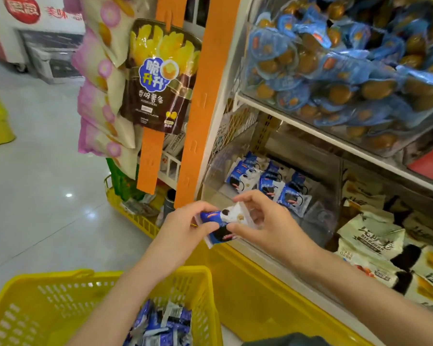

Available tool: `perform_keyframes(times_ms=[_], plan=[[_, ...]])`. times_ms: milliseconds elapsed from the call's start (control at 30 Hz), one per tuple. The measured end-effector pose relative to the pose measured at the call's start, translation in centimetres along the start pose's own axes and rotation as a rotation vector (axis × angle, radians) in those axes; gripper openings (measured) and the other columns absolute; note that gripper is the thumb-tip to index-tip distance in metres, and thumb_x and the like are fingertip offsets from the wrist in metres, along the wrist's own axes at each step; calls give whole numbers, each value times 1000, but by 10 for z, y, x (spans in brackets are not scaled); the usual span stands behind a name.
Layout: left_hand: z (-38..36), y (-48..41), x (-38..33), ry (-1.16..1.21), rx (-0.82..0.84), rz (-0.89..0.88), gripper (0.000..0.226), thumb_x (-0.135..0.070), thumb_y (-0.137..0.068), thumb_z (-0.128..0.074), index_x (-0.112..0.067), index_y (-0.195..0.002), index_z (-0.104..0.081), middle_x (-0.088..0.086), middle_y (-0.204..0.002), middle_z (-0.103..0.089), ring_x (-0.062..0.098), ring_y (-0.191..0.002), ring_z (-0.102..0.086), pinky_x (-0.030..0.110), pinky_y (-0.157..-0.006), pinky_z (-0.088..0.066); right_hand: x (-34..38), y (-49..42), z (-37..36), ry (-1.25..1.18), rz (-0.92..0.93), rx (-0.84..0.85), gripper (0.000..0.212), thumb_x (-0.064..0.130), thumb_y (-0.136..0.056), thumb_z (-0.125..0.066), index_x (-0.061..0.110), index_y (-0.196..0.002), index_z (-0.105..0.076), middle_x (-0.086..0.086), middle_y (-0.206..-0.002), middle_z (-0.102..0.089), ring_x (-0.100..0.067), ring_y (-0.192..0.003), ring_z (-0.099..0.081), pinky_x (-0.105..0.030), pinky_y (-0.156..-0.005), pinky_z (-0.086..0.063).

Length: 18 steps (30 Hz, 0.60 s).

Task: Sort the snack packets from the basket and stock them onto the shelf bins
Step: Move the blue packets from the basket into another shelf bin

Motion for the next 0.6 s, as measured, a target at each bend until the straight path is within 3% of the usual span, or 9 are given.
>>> perform_keyframes(times_ms=[67, 167, 233, 333, 433, 500, 600], plan=[[0, -13, -10, -88, 3, -94, 35, -13, -85, -64, -46, -87, -52, -25, -92, -56, -13, -87, -52, 3, -71, -39, 3, -8, 9, 102, 62, 11, 35, 35, -77, -71, 34, -107, -54, 22, -81, -55, 14, -77, -53, -5, -67, -41], [-3, -36, -22, -143, -15, -199, 31, -17, -85, -63, -38, -106, -54, -32, -95, -48, -24, -87, -45, -3, -76, -34, -1, -20, 24, 189, 75, -11, 35, 34, -79, -70, 28, -112, -60, 24, -80, -54, 14, -68, -52, -5, -60, -40], [-8, -50, -26, -150, -40, -253, 40, -20, -88, -60, -33, -123, -48, -31, -100, -44, -21, -91, -44, -3, -79, -32, -10, -28, 40, 233, 27, -87, 33, 34, -82, -67, 28, -113, -59, 22, -80, -53, 12, -57, -52, -6, -49, -38], [-18, -66, -18, -236, 16, -255, 47, -25, -93, -51, -26, -138, -36, -14, -120, -46, -8, -106, -44, 8, -89, -32, -33, -41, 70, 332, -112, -282, 29, 37, -83, -64, 35, -111, -55, 16, -99, -56, 7, -73, -57, -9, -56, -45], [-31, -72, 0, -489, 124, -290, 37, -32, -98, -40, -23, -133, -44, -5, -125, -52, 11, -115, -45, 26, -98, -27, -66, -63, 84, 465, -295, -269, 37, 31, -85, -64, 21, -119, -55, -3, -117, -59, -14, -90, -57, -27, -74, -46], [-38, -70, 10, -679, 138, -405, 32, -33, -100, -31, -26, -120, -54, -6, -114, -58, 13, -105, -46, 27, -95, -22, -85, -80, 81, 491, -371, -165, 39, 30, -85, -66, 18, -120, -55, -7, -121, -57, -19, -98, -55, -28, -78, -44], [-39, -69, 15, -693, 101, -465, 32, -31, -99, -32, -25, -106, -62, -8, -99, -61, 13, -93, -50, 26, -88, -20, -105, -103, 72, 488, -378, -92, 42, 30, -85, -66, 14, -121, -54, -9, -126, -54, -23, -111, -52, -31, -85, -43]])
Point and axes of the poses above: each hand's wrist, its own y-axis away from the middle knuckle, its own z-axis out of the back of the hand, x = y × z, the point moved 1 cm from there along -y, towards the middle knuckle
